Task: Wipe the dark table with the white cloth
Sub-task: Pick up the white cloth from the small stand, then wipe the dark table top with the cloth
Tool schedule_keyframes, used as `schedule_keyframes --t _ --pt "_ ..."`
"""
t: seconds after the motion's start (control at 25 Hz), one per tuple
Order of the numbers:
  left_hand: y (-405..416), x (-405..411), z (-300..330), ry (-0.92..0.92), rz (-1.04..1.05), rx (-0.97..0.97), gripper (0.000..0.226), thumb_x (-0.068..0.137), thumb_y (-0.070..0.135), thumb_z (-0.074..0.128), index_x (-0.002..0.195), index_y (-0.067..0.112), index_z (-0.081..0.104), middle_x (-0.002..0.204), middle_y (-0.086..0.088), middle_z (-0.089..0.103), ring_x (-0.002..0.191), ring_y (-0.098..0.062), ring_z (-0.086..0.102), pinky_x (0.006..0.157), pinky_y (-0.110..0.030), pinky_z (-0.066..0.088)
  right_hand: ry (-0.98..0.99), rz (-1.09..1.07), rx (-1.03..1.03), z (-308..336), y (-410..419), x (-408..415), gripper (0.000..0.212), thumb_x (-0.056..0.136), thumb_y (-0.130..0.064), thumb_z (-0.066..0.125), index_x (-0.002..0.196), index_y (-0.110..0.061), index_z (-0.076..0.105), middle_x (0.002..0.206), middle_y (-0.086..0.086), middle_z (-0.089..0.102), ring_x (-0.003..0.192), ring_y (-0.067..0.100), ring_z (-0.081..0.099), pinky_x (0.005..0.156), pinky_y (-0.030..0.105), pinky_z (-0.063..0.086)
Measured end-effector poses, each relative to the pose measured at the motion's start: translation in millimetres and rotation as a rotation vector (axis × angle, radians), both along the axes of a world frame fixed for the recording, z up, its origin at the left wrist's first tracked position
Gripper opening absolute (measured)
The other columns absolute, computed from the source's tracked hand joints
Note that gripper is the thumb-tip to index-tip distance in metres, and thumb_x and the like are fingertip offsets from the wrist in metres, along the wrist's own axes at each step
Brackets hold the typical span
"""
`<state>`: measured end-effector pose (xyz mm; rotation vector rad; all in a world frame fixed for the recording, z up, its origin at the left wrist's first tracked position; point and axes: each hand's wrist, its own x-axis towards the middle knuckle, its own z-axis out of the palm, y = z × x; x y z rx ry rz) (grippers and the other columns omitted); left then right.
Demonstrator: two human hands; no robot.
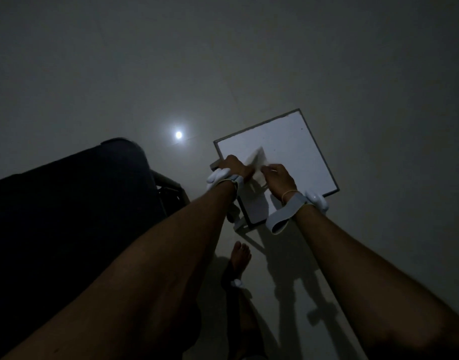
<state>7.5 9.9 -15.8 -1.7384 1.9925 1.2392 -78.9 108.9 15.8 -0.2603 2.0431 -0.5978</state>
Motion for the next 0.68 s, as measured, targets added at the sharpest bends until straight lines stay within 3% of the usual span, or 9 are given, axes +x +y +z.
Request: schedule_keyframes --t 0.08,0.16,0.24,0.32,0.4,0.52,0.6,0.68 --pt "8.9 9.8 26.9 0.060 -0.003 -0.012 0.045 0.090 0.049 0.057 0.066 0.012 0.051 0.077 -0.007 0.063 0.085 -0.026 0.067 0.058 -0.025 0.035 -0.076 -0.208 -0.014 16.4 -1.3 13.1 0.077 0.078 -0.071 0.041 0.127 -0.014 0.054 0.129 0.012 0.059 0.113 0.036 0.057 0.101 0.049 0.047" --pt "19.4 41.4 64.0 0.143 -0.053 -0.058 0.041 0.091 0.043 0.059 0.077 0.005 0.062 0.081 -0.010 0.066 0.088 -0.031 0.068 0.057 -0.026 0.037 -0.155 -0.315 -0.050 48.4 -7.9 47.8 0.088 0.074 -0.078 0.043 0.131 -0.012 0.052 0.123 0.011 0.057 0.110 0.036 0.058 0.097 0.052 0.050" --pt "31.5 66.4 99.2 0.218 -0.063 -0.104 0.040 0.091 0.038 0.061 0.094 -0.001 0.068 0.094 -0.016 0.071 0.089 -0.032 0.069 0.061 -0.027 0.042 -0.233 -0.345 -0.132 81.7 -21.2 74.8 0.082 0.075 -0.071 0.054 0.133 -0.013 0.051 0.120 0.008 0.054 0.107 0.033 0.057 0.094 0.047 0.050" --pt "38.9 116.3 134.0 0.286 -0.002 -0.155 0.037 0.091 0.038 0.061 0.089 0.002 0.068 0.087 -0.015 0.072 0.084 -0.031 0.069 0.063 -0.030 0.045 -0.205 -0.262 -0.181 112.9 -35.3 116.9 0.064 0.081 -0.051 0.062 0.129 -0.010 0.055 0.119 0.009 0.056 0.102 0.031 0.056 0.091 0.045 0.050" --pt "35.9 170.1 162.5 0.396 0.074 -0.218 0.027 0.088 0.035 0.063 0.081 0.008 0.063 0.078 -0.008 0.067 0.081 -0.030 0.068 0.062 -0.030 0.044 -0.048 -0.210 -0.180 140.4 -54.1 165.8 0.050 0.086 -0.037 0.057 0.123 -0.003 0.058 0.123 0.015 0.062 0.103 0.034 0.060 0.095 0.046 0.050" --pt "22.0 263.5 186.9 0.588 0.149 -0.297 0.021 0.082 0.031 0.063 0.090 0.011 0.064 0.079 -0.005 0.068 0.080 -0.030 0.069 0.065 -0.028 0.045 0.274 -0.116 -0.348 174.7 -74.3 260.2 0.040 0.095 -0.034 0.043 0.120 -0.010 0.062 0.125 0.016 0.065 0.110 0.034 0.061 0.094 0.038 0.049" --pt "11.4 331.3 189.1 0.613 0.109 -0.349 0.029 0.081 0.033 0.061 0.098 0.011 0.066 0.088 -0.010 0.073 0.081 -0.031 0.070 0.071 -0.034 0.053 0.460 0.002 -0.569 190.3 -80.5 325.7 0.039 0.098 -0.037 0.041 0.123 -0.015 0.060 0.119 0.015 0.068 0.105 0.033 0.062 0.081 0.027 0.046" --pt "5.0 400.7 178.4 0.608 0.094 -0.434 0.041 0.078 0.038 0.056 0.102 0.008 0.069 0.098 -0.015 0.074 0.087 -0.032 0.070 0.080 -0.042 0.056 0.513 0.268 -0.627 188.4 -82.8 379.9 0.040 0.098 -0.036 0.043 0.125 -0.012 0.058 0.109 0.018 0.068 0.090 0.032 0.063 0.063 0.016 0.038"
